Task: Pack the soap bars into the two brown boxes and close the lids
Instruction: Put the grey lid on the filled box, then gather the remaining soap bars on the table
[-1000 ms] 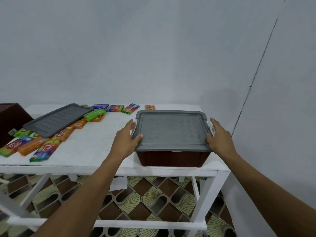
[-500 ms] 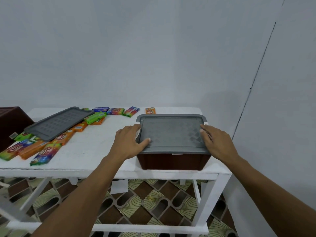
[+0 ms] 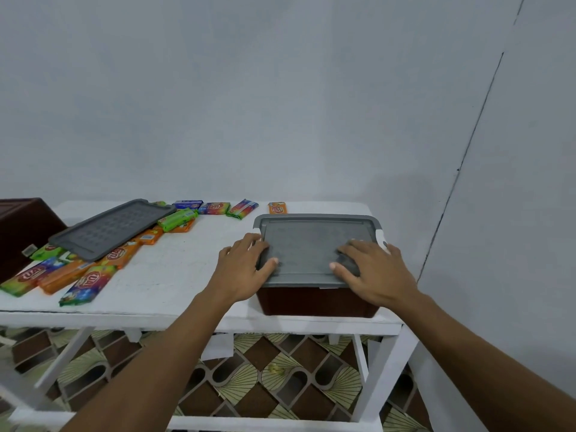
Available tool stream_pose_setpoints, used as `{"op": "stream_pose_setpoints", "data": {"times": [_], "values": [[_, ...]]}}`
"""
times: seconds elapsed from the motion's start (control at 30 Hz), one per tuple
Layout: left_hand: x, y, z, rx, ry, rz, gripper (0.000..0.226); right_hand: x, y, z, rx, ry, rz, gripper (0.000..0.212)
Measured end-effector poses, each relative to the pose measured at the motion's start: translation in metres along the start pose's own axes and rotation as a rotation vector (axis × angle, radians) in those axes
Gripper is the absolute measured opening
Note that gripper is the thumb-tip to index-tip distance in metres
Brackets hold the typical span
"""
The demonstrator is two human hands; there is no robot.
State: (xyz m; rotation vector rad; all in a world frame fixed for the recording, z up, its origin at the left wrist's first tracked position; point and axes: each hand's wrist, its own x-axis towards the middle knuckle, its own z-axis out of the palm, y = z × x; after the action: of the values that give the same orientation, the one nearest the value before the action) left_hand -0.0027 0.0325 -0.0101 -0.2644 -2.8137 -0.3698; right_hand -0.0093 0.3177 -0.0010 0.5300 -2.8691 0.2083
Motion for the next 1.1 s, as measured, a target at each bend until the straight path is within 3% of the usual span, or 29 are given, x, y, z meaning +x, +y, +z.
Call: {"op": "stream_pose_setpoints", "data": {"times": [0.33,0.63,0.83,1.1], "values": [[0.032,-0.013,0.011,-0.105,0.069,-0.034,0.043,0.028,0.005,0.002,-0.009,0.030,0.023,0.062],[0.062,-0.025,0.016,-0.112,0.037,-0.003,0.044,0.053,0.009,0.008,-0.011,0.010,0.064,0.065],[0.071,-0.056,0.003,-0.451,-0.051,0.068,0.038,0.077,-0.014,0.004,0.061,-0.026,0.085,0.066],[0.106,-0.170,-0.003,-0.184,-0.133,0.051,0.043,0.184,-0.124,0.027,0.172,0.020,-0.101,0.043]]}}
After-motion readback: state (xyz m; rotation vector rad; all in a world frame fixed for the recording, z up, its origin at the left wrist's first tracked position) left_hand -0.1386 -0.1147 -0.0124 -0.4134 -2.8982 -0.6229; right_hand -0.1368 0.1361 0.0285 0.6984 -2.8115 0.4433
